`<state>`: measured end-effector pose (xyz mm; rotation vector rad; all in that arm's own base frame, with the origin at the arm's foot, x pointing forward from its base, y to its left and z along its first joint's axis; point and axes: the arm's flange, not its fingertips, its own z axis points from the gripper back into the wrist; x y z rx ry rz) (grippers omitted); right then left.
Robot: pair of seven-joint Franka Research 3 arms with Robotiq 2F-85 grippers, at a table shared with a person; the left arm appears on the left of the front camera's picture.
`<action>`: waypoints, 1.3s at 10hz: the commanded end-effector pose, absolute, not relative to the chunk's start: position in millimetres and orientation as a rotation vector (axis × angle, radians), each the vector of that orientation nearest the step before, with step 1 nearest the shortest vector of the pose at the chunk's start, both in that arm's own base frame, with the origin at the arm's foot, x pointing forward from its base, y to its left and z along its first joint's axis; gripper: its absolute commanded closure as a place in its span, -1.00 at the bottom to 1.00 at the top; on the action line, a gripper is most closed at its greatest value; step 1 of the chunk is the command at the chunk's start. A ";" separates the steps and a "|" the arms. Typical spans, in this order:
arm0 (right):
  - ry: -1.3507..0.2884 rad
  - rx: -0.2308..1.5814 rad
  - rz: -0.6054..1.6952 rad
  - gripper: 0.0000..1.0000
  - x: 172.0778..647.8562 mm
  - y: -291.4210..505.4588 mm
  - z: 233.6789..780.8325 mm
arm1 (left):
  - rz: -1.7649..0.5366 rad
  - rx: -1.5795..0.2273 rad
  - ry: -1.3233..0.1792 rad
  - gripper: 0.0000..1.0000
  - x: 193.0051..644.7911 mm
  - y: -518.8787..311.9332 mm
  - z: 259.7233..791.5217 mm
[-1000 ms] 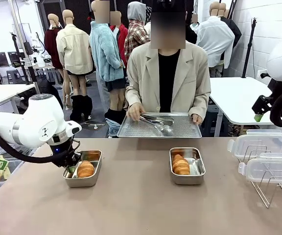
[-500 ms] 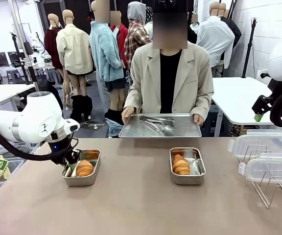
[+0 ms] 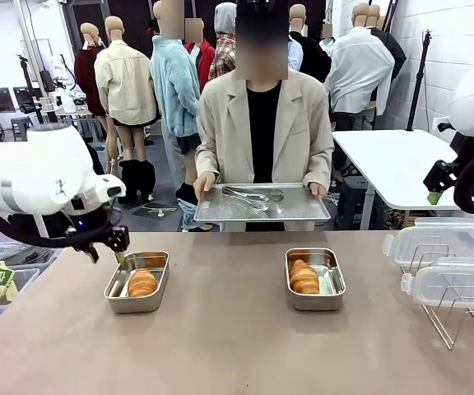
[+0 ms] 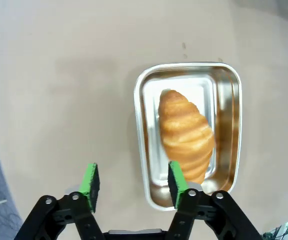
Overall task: Place the bread in airtight containers.
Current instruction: Pick up one Airtight Container lid and hand it to the human.
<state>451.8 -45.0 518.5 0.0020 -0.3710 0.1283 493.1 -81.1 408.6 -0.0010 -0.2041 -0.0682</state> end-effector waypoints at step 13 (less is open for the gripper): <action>-0.369 -0.012 0.112 -1.00 451.5 -43.1 518.7 | 0.033 0.027 -0.187 -1.00 485.6 54.9 472.3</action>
